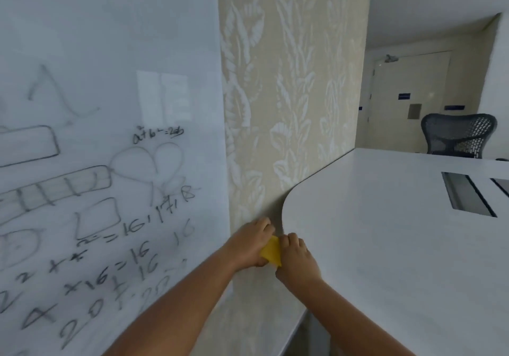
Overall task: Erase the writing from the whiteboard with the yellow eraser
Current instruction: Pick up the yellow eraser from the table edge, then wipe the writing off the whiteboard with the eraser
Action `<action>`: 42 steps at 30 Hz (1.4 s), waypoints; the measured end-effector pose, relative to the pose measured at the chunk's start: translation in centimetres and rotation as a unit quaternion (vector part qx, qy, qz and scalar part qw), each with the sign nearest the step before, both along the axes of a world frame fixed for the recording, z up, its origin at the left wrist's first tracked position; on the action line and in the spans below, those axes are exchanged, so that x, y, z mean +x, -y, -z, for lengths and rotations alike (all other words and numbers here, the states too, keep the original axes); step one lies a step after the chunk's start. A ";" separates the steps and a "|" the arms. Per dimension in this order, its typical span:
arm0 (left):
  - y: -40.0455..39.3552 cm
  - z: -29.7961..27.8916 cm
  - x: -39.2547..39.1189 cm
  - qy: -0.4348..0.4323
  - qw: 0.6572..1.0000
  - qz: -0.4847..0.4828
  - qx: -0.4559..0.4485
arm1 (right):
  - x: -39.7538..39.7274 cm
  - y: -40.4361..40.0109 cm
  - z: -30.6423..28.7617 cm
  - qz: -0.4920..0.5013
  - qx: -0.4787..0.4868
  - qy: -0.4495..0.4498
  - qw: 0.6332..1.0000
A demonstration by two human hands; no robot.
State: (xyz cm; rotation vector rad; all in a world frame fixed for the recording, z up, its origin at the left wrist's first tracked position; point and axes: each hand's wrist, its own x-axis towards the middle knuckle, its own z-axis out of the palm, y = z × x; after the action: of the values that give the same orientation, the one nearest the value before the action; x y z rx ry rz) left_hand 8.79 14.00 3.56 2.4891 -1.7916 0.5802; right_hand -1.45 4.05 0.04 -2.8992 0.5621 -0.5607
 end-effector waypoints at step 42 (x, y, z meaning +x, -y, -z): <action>-51.2 -16.7 -7.2 0.353 0.790 -0.466 -0.186 | 6.5 -32.0 -8.9 -0.319 0.142 0.329 0.877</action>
State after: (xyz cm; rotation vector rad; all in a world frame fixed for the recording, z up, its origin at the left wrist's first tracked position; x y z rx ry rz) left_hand 1.55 65.20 20.21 2.8545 -0.1743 1.8549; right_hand 5.06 36.02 8.96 -2.1913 -0.3661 -1.1369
